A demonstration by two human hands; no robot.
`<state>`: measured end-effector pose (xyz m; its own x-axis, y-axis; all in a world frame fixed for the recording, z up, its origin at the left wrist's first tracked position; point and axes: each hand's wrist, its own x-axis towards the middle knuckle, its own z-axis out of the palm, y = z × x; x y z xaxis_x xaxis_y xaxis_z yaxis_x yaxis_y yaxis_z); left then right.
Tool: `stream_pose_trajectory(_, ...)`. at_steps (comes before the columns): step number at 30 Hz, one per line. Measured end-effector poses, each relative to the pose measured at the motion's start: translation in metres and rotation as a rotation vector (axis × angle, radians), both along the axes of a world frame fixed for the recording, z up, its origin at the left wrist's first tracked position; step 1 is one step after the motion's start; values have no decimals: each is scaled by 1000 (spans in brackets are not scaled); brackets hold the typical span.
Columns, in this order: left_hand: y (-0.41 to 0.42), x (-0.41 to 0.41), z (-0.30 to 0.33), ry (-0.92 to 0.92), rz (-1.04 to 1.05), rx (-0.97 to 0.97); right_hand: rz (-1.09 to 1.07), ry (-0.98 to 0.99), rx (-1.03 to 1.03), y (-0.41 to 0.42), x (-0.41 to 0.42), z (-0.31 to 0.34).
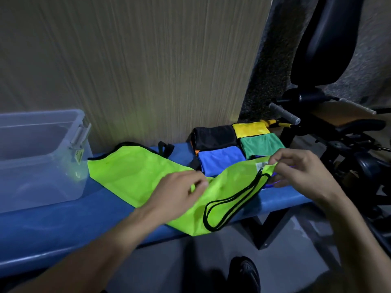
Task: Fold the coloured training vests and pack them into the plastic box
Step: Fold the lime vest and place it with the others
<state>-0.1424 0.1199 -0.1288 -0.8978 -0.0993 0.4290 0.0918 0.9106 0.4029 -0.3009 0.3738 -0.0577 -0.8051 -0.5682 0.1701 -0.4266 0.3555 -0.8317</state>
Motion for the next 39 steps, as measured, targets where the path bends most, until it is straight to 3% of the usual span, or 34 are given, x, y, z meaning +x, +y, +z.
stream_pose_trajectory(2,-26,-8,-14,-125,36,-60,-70,37,-123,1,4,1)
stream_pose_trajectory(5,-33,-9,-41,-417,-34,-215,-195,271,-175,4,4,-4)
stream_pose_trajectory(8,-8,-2,-64,-615,-118,-303,-279,254,-166,4,2,-8)
stream_pose_trajectory(14,3,-6,-57,-439,-36,-281,-294,128,-112,12,-4,-9)
stream_pose_trajectory(18,3,-2,-60,-638,-52,-293,-384,117,-202,14,0,2)
stream_pose_trajectory(20,14,-2,-60,-627,-120,-290,-427,107,-271,11,1,8)
stream_pose_trajectory(25,-15,-19,-47,-224,-41,-236,-370,52,-348,-8,10,18)
stream_pose_trajectory(27,-39,-20,-43,-257,32,-208,-287,-13,-378,-23,18,23)
stream_pose_trajectory(29,-61,-18,-44,-431,79,-235,-178,-97,-398,-41,28,26)
stream_pose_trajectory(31,-78,-17,-41,-462,52,-73,-74,-169,-401,-65,39,26)
stream_pose_trajectory(36,-105,-9,-6,-81,158,732,126,-314,-425,-145,65,21)
stream_pose_trajectory(39,-119,7,12,14,221,980,190,-369,-422,-193,74,13)
